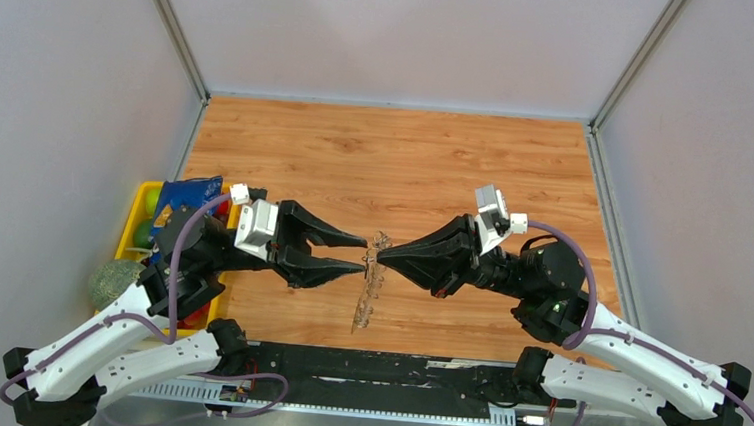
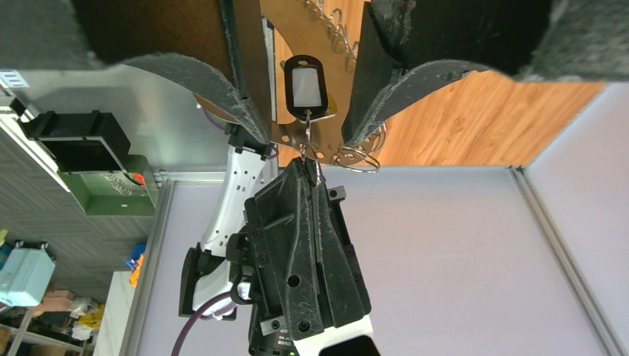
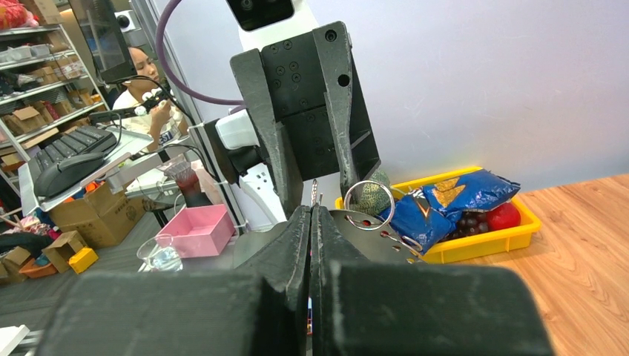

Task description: Put the keys on the keyring

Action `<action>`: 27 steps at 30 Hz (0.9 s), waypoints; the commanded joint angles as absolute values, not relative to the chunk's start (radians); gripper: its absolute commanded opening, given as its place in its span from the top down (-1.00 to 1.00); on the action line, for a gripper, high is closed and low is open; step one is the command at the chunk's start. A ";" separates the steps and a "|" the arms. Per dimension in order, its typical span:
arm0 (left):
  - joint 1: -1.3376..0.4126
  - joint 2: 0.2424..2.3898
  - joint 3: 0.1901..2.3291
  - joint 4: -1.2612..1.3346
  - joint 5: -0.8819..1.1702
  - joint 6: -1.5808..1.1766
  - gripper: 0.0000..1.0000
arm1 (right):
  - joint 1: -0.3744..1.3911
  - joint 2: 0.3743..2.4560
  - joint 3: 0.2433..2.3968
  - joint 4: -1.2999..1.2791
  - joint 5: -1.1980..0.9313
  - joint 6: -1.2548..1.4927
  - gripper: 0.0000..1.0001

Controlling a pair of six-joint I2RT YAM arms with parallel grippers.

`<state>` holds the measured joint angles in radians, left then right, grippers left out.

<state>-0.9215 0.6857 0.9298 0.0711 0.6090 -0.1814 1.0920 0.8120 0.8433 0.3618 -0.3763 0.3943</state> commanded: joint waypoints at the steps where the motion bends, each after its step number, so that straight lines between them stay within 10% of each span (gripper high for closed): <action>1: -0.924 0.693 0.960 0.125 0.643 -0.210 0.15 | 1.104 0.810 0.873 0.435 -0.382 0.376 1.00; 19: -0.925 0.722 0.963 0.132 0.684 -0.224 0.52 | 1.120 0.810 0.879 0.425 -0.357 0.354 1.00; 27: -0.924 0.727 0.976 0.112 0.685 -0.220 0.97 | 1.125 0.809 0.881 0.421 -0.355 0.350 1.00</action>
